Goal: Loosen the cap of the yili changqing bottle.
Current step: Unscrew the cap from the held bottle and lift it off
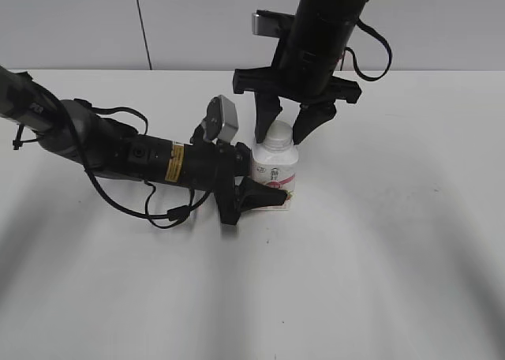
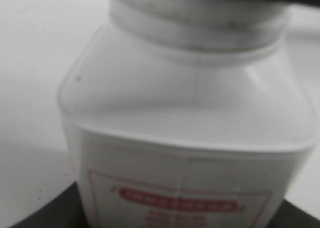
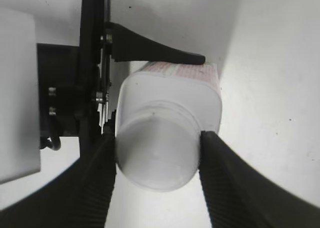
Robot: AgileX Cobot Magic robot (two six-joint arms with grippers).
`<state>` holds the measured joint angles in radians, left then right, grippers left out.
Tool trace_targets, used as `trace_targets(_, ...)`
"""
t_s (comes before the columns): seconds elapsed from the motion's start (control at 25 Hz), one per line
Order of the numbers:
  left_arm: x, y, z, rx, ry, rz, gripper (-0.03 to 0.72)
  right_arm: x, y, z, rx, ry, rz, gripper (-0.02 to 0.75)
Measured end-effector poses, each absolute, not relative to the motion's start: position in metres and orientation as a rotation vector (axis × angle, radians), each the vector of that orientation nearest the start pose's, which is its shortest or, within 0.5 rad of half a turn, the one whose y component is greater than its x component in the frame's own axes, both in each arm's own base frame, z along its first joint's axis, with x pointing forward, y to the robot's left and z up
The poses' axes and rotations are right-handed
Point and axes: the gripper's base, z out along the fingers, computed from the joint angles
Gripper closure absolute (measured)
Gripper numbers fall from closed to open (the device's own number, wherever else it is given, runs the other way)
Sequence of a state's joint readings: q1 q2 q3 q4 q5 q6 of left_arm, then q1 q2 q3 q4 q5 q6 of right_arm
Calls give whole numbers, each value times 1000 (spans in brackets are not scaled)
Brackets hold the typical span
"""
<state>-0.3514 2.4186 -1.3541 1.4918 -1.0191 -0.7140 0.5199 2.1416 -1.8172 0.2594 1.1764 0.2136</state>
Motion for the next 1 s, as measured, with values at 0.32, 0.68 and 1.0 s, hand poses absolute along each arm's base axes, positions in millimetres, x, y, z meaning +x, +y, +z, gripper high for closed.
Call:
trace_targets(0.32, 375, -220, 49, 1428, 1580, -1000, 298, 380, 242, 215, -350, 3023, 441, 339)
trace_targets(0.68, 375, -220, 49, 1425, 1582, -999, 298, 380, 242, 215, -806, 2885, 411, 339)
trace_targets(1.0, 375, -220, 49, 1425, 1583, -998, 299, 380, 242, 216, -1348, 2632, 363, 342)
